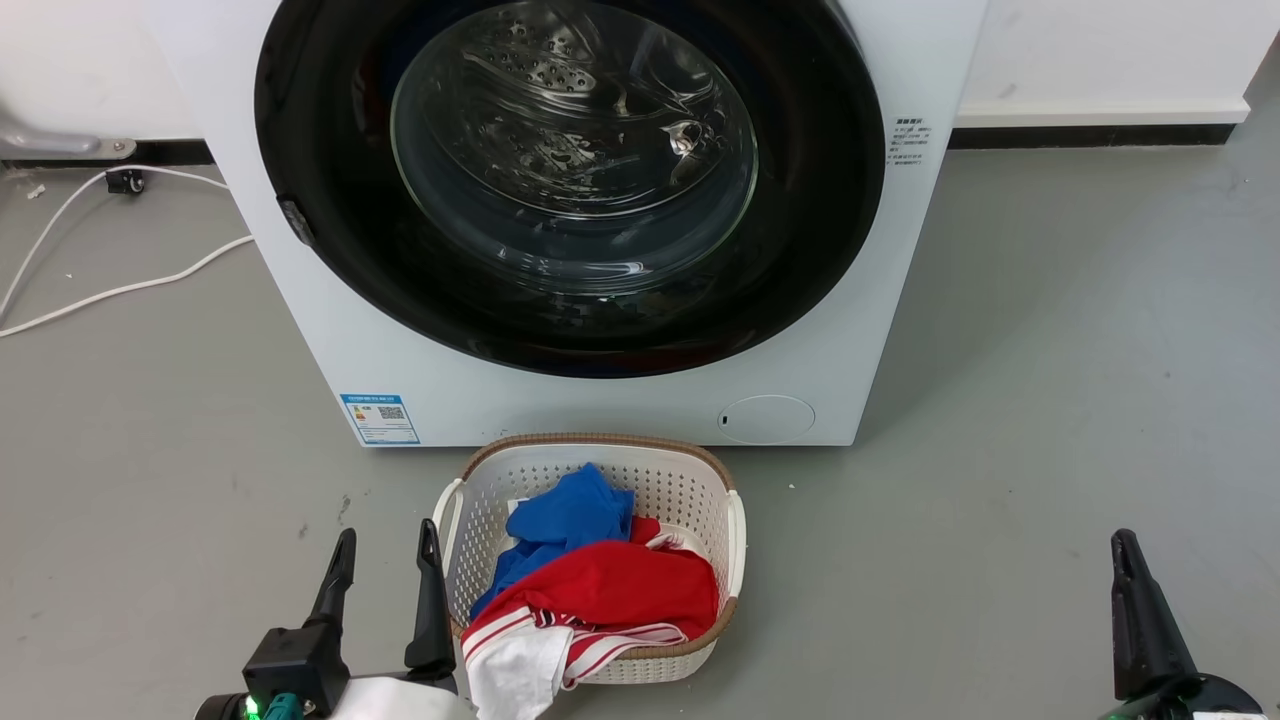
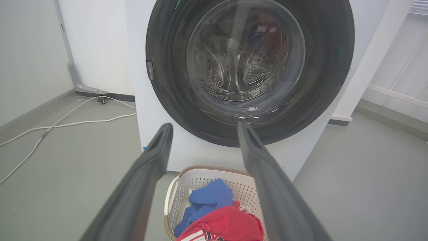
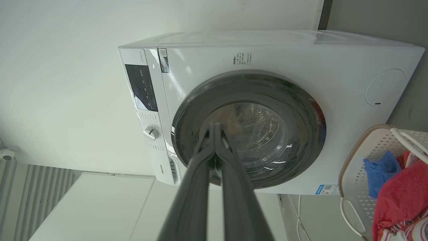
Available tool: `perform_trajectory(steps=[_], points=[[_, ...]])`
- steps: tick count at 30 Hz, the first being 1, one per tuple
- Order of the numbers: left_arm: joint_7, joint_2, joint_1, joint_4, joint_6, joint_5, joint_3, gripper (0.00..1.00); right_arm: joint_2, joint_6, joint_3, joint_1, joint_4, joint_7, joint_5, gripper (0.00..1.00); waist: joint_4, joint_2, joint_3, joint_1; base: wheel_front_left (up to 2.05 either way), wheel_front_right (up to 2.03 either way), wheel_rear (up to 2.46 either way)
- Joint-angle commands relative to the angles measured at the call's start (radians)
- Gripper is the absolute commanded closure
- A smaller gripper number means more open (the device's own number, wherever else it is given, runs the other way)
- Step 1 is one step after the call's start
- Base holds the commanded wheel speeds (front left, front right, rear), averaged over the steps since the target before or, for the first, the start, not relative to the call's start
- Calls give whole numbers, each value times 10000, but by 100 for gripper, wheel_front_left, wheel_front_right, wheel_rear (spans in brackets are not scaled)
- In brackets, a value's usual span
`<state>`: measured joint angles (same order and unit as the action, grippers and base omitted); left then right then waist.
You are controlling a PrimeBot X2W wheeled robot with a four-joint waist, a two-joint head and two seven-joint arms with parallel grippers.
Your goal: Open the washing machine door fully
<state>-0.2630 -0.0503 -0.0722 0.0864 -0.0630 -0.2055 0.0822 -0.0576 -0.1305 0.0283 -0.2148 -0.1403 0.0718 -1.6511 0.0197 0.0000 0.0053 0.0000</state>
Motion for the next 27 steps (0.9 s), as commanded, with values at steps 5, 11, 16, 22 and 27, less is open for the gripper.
perform_trajectory(steps=[5,11,16,22,27], points=[[-28,0,-1,-138,-70,129,-3,0,58,-4,232,31,158,-112,-46,100,33,0,112,0,0,0,0],[-28,1,308,-343,-126,246,88,0,29,-4,991,730,649,-313,-312,100,179,0,578,0,0,0,0],[-28,0,555,-514,-172,356,108,0,-270,-4,1741,1615,1115,-630,-427,100,309,0,1016,0,0,0,0],[-28,1,967,-771,-261,514,121,0,-938,-4,2765,3312,2071,-1252,-615,100,468,0,1763,0,0,0,0],[-28,0,1340,-973,-316,566,174,0,-1603,-4,3388,4939,2954,-1842,-769,100,565,0,2442,0,0,0,0]])
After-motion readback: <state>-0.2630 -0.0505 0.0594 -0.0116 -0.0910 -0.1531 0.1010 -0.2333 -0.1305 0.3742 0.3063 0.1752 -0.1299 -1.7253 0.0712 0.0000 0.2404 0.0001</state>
